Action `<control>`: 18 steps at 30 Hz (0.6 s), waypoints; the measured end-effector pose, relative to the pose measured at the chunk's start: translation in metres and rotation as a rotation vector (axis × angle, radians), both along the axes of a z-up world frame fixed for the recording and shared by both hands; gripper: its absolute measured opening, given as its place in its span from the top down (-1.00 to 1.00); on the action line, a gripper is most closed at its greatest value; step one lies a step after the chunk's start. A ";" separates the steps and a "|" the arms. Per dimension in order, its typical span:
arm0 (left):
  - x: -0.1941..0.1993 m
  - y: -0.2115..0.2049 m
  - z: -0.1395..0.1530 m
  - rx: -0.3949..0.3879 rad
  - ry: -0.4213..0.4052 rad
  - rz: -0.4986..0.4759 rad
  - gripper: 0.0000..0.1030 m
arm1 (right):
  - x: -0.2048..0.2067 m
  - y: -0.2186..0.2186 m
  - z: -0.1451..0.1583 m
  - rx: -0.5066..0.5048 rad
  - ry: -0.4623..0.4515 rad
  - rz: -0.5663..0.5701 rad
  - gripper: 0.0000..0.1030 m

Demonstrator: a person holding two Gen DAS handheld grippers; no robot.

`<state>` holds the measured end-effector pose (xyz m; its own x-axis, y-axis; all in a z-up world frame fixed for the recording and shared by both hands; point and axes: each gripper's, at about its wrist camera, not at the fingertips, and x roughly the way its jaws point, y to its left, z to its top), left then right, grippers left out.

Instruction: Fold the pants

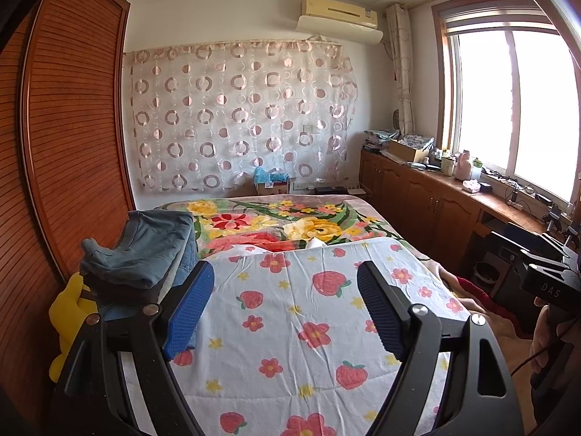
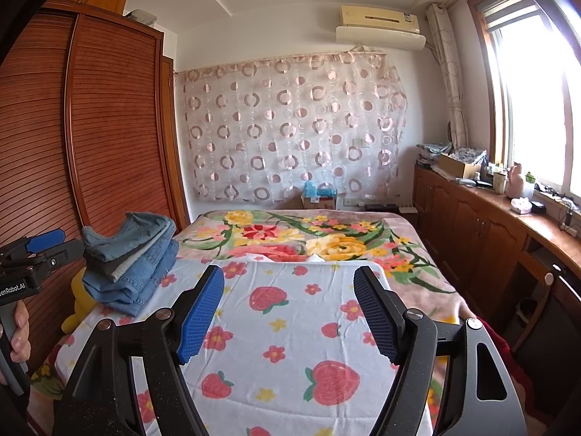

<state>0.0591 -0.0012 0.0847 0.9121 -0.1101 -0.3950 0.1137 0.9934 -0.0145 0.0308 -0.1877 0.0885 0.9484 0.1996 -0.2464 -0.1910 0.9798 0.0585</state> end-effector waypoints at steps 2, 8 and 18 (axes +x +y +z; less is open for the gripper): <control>0.001 0.000 0.000 0.002 0.000 0.000 -0.59 | 0.001 -0.002 0.000 -0.001 -0.001 0.002 -0.47; 0.001 0.001 0.000 0.002 0.000 0.000 -0.59 | 0.001 -0.004 -0.001 -0.001 -0.001 0.004 -0.48; -0.001 0.002 0.000 0.004 0.001 0.003 -0.59 | 0.003 -0.006 -0.001 -0.002 -0.002 0.004 -0.48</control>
<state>0.0577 0.0005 0.0851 0.9118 -0.1059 -0.3966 0.1108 0.9938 -0.0107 0.0339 -0.1941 0.0872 0.9481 0.2029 -0.2446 -0.1951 0.9792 0.0558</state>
